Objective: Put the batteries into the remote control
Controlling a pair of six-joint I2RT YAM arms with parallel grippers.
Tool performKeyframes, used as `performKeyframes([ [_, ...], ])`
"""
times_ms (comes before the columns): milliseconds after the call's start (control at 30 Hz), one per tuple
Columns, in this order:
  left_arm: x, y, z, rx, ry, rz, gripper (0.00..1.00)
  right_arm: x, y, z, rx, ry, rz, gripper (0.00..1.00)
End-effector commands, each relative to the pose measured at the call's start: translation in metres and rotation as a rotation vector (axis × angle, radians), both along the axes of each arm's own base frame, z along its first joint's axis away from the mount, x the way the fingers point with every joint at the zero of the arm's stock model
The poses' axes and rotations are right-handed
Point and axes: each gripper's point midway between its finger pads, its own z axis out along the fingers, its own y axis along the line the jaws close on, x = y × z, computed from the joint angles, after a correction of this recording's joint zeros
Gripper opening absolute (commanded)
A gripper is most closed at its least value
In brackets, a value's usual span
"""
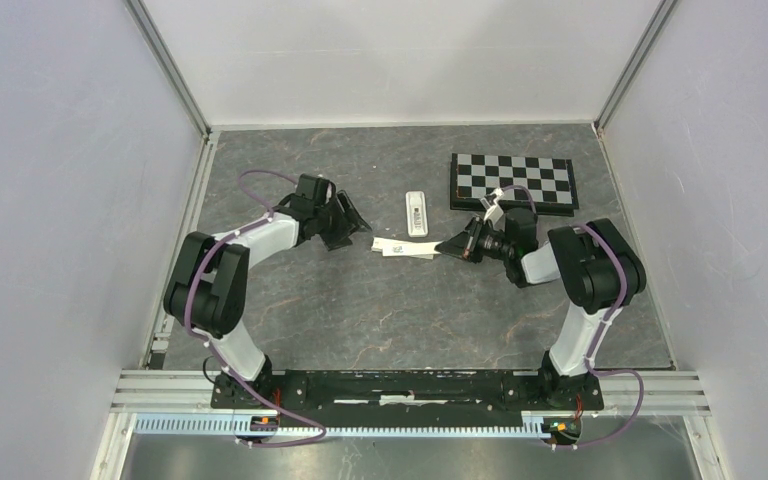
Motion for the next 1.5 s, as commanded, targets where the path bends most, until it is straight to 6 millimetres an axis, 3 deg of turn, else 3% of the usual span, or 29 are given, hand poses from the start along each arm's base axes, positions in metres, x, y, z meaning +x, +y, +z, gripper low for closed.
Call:
performKeyframes([
  [0,0.018,-0.014,0.009,-0.082,-0.080,-0.060,0.66,0.006,-0.003,0.045,0.112,-0.101,-0.089,0.00],
  [133,0.023,-0.029,0.002,-0.184,-0.072,-0.061,0.60,-0.002,-0.006,0.068,0.194,-0.118,-0.132,0.00],
  [233,0.021,-0.036,-0.003,-0.243,-0.052,-0.059,0.58,-0.004,-0.001,0.073,0.210,-0.115,-0.144,0.00],
  [400,0.017,-0.036,-0.006,-0.246,-0.043,-0.057,0.59,-0.006,0.017,0.062,0.179,-0.080,-0.162,0.00],
  [533,0.016,-0.024,-0.008,-0.218,-0.050,-0.001,0.63,0.000,0.030,0.056,0.138,-0.078,-0.194,0.00],
  [700,0.015,-0.003,-0.011,-0.178,-0.045,0.068,0.64,0.011,0.032,0.051,0.110,-0.075,-0.246,0.00],
  [867,0.014,-0.001,-0.009,-0.181,-0.055,0.065,0.66,0.018,0.034,0.042,0.092,-0.048,-0.265,0.00],
  [1133,0.013,-0.007,-0.004,-0.210,-0.081,0.019,0.74,0.014,0.031,0.018,0.015,0.012,-0.265,0.00],
  [1367,0.013,-0.007,-0.002,-0.200,-0.100,0.004,0.80,0.007,0.042,0.037,0.128,-0.001,-0.216,0.00],
  [1433,0.013,-0.006,-0.002,-0.195,-0.104,0.003,0.93,0.006,0.042,0.038,0.139,0.002,-0.214,0.00],
  [1467,0.014,-0.005,-0.002,-0.192,-0.108,0.000,0.95,0.005,0.043,0.038,0.142,0.002,-0.209,0.00],
])
